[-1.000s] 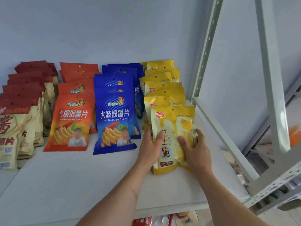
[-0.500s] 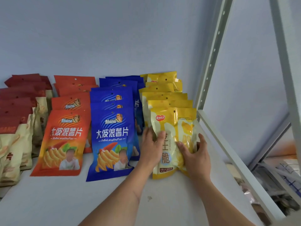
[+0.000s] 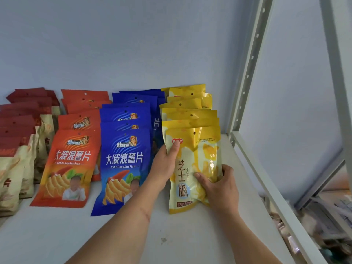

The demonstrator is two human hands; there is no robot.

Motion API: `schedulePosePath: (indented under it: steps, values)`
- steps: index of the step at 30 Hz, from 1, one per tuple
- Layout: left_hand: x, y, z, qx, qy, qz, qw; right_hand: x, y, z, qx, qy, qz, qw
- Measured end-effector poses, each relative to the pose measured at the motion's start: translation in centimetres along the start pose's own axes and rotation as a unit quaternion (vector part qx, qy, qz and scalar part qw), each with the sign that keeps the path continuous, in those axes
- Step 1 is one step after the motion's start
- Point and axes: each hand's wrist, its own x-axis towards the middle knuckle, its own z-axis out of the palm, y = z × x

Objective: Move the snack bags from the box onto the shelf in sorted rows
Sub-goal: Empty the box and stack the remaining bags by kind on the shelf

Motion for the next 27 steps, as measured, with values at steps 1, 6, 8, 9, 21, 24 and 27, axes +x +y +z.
schedulePosePath:
  steps: [1, 6, 8, 9, 21, 24, 27]
  values:
    - [-0.1, 0.1, 0.0, 0.013, 0.002, 0.007, 1.0, 0.0, 0.0, 0.0, 0.0, 0.0, 0.0, 1.0]
    - [0.1, 1.4, 0.1, -0.029, 0.018, 0.011, 0.999, -0.3, -0.2, -0.2, 0.016, -0.005, 0.009, 1.0]
    - [0.5, 1.9, 0.2, -0.04, 0.025, -0.002, 0.999, -0.4, -0.4, -0.3, 0.016, -0.009, 0.013, 1.0]
    - [0.7, 1.8, 0.3, -0.029, 0.027, -0.004, 0.999, -0.4, -0.3, -0.2, 0.017, -0.014, 0.017, 1.0]
    - [0.8, -0.2, 1.5, -0.01, 0.105, 0.062, 0.993, 5.7, -4.8, -2.0, 0.044, -0.074, 0.001, 0.996]
    - [1.9, -0.1, 0.9, -0.081, 0.071, 0.027, 0.994, 7.0, -6.3, -0.9, 0.084, -0.068, -0.015, 0.994]
    - [2.9, 0.2, 0.1, -0.152, -0.007, -0.015, 0.988, 6.7, -6.0, 0.4, 0.111, -0.038, -0.011, 0.993]
